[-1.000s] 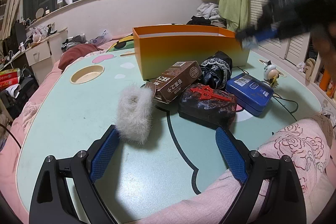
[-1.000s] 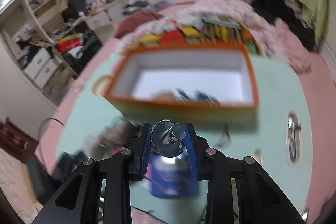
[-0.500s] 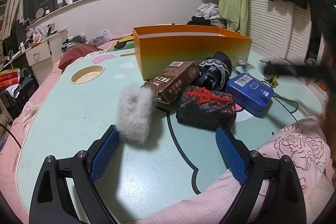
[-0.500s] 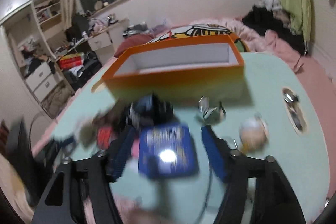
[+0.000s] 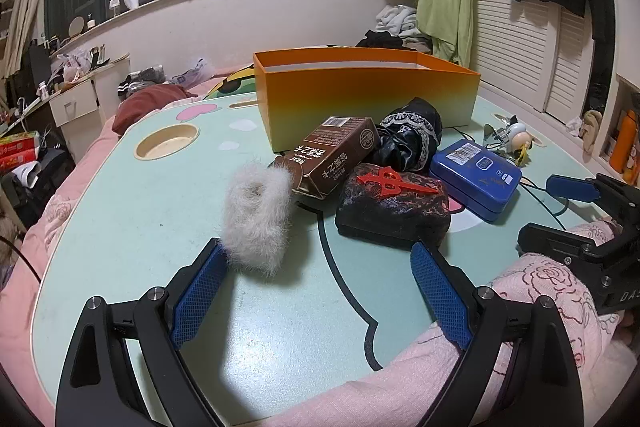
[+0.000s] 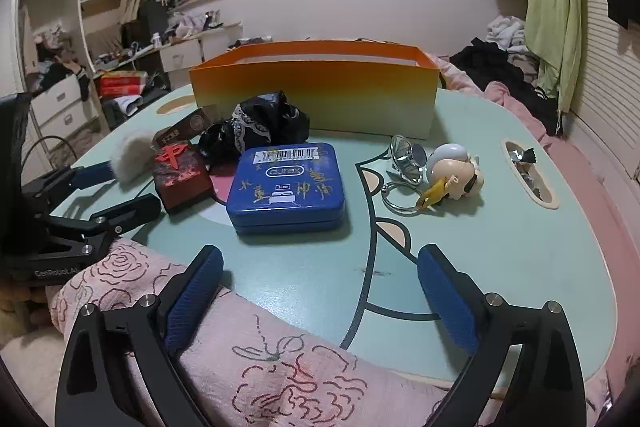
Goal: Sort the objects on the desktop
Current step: 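Reach into the orange box and grasp the green toy car with the left gripper, then lift the green toy car out and set it beside the brown box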
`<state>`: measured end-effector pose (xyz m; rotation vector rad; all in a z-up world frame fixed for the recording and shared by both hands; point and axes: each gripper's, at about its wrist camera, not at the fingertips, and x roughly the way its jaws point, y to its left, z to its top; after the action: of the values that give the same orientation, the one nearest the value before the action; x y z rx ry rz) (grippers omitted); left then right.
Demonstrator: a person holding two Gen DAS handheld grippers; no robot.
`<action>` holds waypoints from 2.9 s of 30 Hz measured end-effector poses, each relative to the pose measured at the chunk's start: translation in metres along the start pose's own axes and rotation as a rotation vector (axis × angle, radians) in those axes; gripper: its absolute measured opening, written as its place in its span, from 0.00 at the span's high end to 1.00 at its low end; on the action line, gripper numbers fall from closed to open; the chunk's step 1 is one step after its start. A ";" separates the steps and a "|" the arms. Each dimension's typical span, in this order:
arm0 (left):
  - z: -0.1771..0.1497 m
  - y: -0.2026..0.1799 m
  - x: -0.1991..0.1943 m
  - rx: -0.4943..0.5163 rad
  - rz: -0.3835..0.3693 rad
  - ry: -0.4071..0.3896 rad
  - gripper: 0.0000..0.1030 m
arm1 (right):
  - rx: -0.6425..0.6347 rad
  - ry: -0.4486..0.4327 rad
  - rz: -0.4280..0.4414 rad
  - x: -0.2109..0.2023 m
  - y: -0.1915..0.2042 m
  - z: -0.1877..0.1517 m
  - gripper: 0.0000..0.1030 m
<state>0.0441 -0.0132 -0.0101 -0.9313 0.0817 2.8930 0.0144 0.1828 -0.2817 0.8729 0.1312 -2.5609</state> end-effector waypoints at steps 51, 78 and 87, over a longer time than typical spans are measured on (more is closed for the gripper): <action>0.183 -0.069 0.206 -0.159 -0.093 0.624 0.29 | 0.011 0.005 -0.005 0.002 -0.002 0.003 0.01; 0.192 -0.022 0.191 -0.280 -0.190 0.621 0.49 | 0.012 0.003 -0.005 0.002 -0.002 0.002 0.01; 0.186 -0.046 0.199 -0.166 -0.102 0.726 0.33 | 0.012 0.003 -0.005 0.002 -0.003 0.002 0.01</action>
<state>-0.2191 0.0641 0.0238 -1.8980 -0.1494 2.3464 0.0109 0.1840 -0.2813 0.8816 0.1192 -2.5679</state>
